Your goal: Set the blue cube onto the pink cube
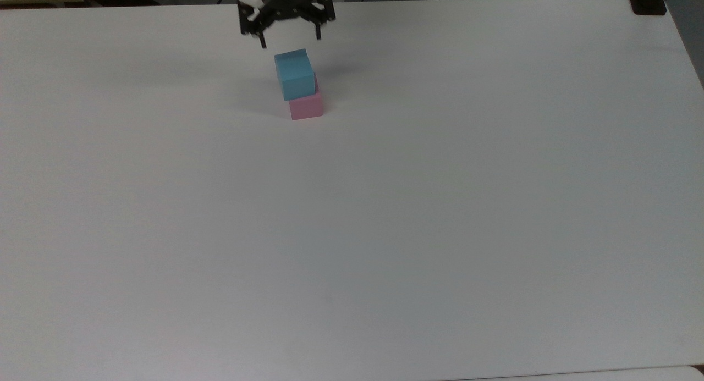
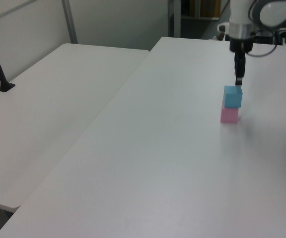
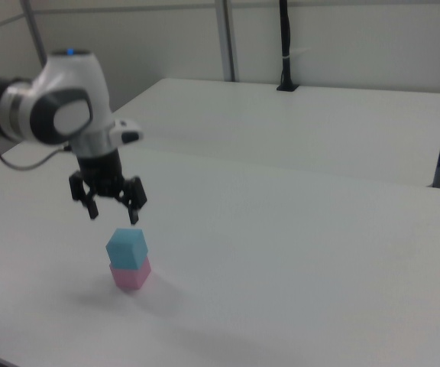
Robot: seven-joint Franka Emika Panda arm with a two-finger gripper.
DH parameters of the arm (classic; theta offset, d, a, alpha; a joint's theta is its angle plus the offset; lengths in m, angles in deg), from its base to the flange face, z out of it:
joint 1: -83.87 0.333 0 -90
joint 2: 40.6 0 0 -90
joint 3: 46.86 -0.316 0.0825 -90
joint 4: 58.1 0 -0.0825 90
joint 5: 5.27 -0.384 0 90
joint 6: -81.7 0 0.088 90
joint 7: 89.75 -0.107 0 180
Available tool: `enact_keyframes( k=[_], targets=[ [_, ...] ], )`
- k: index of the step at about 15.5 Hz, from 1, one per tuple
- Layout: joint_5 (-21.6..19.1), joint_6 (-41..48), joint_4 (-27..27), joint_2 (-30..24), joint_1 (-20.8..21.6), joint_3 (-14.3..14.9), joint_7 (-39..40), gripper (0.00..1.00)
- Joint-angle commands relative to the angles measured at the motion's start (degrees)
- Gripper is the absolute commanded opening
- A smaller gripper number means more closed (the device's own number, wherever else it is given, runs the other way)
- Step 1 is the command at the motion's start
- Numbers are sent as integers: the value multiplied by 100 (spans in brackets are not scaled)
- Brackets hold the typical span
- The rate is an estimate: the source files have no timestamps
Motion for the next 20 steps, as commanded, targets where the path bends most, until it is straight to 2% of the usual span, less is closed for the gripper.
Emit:
enact_keyframes(
  k=[1, 2, 3, 5, 6, 9, 13, 18, 20],
  targets=[
    [78, 1104, 1257, 104, -353, 2, -29, 100],
    [78, 1245, 1494, 192, -503, -33, -29, 100],
    [78, 1386, 1706, 288, -687, -216, -46, 100],
    [78, 1484, 2049, 464, -1397, -891, -238, 100],
    [78, 1466, 2277, 682, -1566, -1095, -579, 100],
    [104, 1466, 2718, 1097, -1559, -1202, -1275, 100],
    [104, 1431, 2754, 1045, -1401, -1062, -1294, 100],
    [192, 1387, 2754, 1071, -777, -509, -1242, 100],
    [192, 1343, 2754, 1071, -750, -491, -1075, 100]
  ],
)
